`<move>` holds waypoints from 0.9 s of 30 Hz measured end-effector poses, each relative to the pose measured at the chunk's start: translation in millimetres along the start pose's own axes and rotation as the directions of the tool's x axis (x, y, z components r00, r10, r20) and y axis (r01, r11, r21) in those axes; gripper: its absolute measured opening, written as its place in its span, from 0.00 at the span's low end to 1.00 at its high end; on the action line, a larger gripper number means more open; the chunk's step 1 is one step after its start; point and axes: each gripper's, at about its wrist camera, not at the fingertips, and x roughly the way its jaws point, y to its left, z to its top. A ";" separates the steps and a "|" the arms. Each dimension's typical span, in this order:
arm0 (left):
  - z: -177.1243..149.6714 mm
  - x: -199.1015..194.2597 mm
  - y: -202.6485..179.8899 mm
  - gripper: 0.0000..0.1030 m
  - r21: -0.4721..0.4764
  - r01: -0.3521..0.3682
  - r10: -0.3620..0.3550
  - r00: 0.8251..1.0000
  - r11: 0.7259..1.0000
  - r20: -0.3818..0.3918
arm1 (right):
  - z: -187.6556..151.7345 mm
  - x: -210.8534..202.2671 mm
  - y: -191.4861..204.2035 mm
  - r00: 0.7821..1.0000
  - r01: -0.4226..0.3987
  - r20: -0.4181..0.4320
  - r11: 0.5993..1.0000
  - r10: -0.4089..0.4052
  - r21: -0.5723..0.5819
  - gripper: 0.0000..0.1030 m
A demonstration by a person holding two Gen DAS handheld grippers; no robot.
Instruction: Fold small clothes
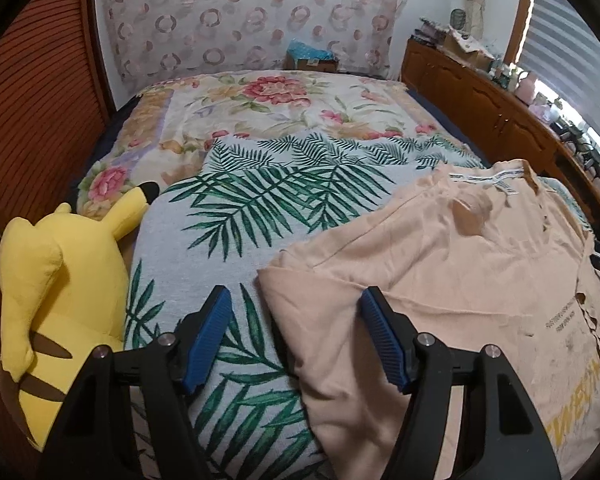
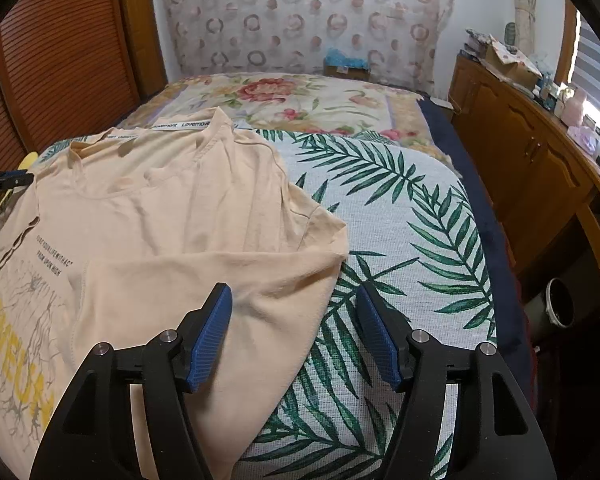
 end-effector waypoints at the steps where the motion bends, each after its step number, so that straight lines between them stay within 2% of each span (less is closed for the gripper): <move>1: -0.3 -0.8 0.4 0.60 0.000 0.006 -0.006 1.000 1.000 0.002 | 0.6 0.4 -0.8 1.000 -0.001 0.000 1.000 0.001 0.000 0.65; 5: -1.0 -3.2 2.9 0.46 -0.010 0.031 -0.031 0.999 0.999 0.009 | 4.4 2.4 -1.8 1.000 -0.008 -0.013 1.000 0.008 0.004 0.65; 6: -0.9 -3.3 3.4 0.45 -0.013 0.037 -0.037 0.999 0.999 0.009 | 6.9 3.7 -1.7 1.000 -0.016 -0.019 1.000 0.016 -0.005 0.65; 10: -0.8 -3.6 2.1 0.34 -0.002 0.040 -0.040 0.999 0.999 0.012 | 15.8 9.7 -6.0 0.999 -0.024 -0.030 0.999 0.023 -0.023 0.58; 12: -0.6 -3.1 0.0 0.16 0.007 0.068 -0.068 0.998 0.998 0.006 | 20.1 13.2 -9.1 0.999 -0.033 -0.028 0.999 0.032 -0.022 0.55; 13: -0.4 -2.9 -2.5 0.16 0.017 0.087 -0.086 0.996 0.996 -0.005 | 22.5 15.0 -10.7 0.999 -0.038 -0.027 0.999 0.037 -0.018 0.54; 15: -0.8 -5.7 -10.1 0.05 0.035 0.089 -0.089 0.996 0.995 -0.010 | 26.8 17.7 -14.1 0.999 -0.048 -0.023 0.999 0.048 -0.007 0.45; 18: -1.2 -17.4 -21.7 0.02 0.054 0.086 -0.087 0.996 0.995 0.024 | 32.9 20.9 -16.3 0.998 -0.064 -0.016 0.998 0.064 0.000 0.29; 20: -1.3 -33.8 -30.7 0.02 0.064 0.092 -0.096 0.993 0.994 0.070 | 34.8 21.1 -15.7 0.997 -0.076 -0.019 0.997 0.076 -0.006 0.05; 22: -1.5 -56.9 -40.6 0.02 0.078 0.095 -0.105 0.986 0.992 0.128 | 35.8 17.7 -13.5 0.993 -0.118 -0.012 0.993 0.118 0.002 0.03; 27: -8.7 -109.2 -55.9 0.01 0.106 0.105 -0.127 0.967 0.989 0.222 | 39.5 -11.1 8.4 0.990 -0.124 0.064 0.992 0.126 -0.032 0.03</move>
